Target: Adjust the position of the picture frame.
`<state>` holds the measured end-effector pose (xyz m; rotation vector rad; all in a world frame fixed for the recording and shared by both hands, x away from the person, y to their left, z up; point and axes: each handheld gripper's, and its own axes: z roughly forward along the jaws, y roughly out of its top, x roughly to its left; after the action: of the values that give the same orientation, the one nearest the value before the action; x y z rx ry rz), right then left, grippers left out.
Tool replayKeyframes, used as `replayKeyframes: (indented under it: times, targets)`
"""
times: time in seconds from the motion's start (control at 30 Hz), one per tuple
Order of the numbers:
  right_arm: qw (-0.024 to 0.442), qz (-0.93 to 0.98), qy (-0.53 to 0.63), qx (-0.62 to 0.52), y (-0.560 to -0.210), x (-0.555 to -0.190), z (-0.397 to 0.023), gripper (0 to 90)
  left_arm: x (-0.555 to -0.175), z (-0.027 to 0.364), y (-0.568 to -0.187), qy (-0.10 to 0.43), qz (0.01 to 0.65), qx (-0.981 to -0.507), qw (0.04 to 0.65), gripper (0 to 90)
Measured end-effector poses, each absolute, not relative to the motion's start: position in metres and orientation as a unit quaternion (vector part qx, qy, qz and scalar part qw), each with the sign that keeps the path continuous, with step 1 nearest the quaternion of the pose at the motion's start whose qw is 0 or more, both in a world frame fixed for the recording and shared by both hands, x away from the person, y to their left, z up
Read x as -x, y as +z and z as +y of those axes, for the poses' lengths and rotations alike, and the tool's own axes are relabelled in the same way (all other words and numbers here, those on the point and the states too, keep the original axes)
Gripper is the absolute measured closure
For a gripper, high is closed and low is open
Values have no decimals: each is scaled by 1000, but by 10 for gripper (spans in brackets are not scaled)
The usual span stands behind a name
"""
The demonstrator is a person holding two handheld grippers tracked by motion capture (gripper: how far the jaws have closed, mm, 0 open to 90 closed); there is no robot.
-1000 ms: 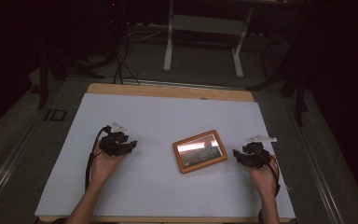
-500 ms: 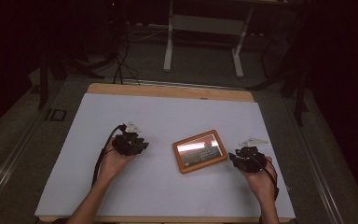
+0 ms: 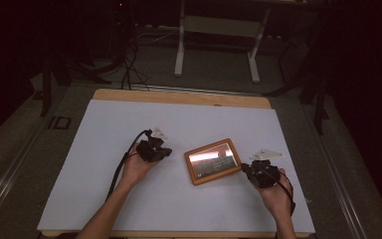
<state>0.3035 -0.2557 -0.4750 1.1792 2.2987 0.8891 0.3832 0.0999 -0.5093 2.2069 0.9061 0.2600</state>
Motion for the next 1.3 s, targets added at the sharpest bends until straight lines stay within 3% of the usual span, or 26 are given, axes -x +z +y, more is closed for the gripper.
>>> replayKeyframes:
  times: [0.63,0.97,1.3]
  targets:
    - [152,857,290,-399,-489,-300,-250,898,-421,36,-520,96,301,-881,353,899]
    - [152,848,288,-418,-498,-306,-253,898,-414,34,-521,87,279,-893,342,899]
    - [167,830,289,-448,-500,-312,-264,898,-380,32,-522,70,251,-902,343,900]
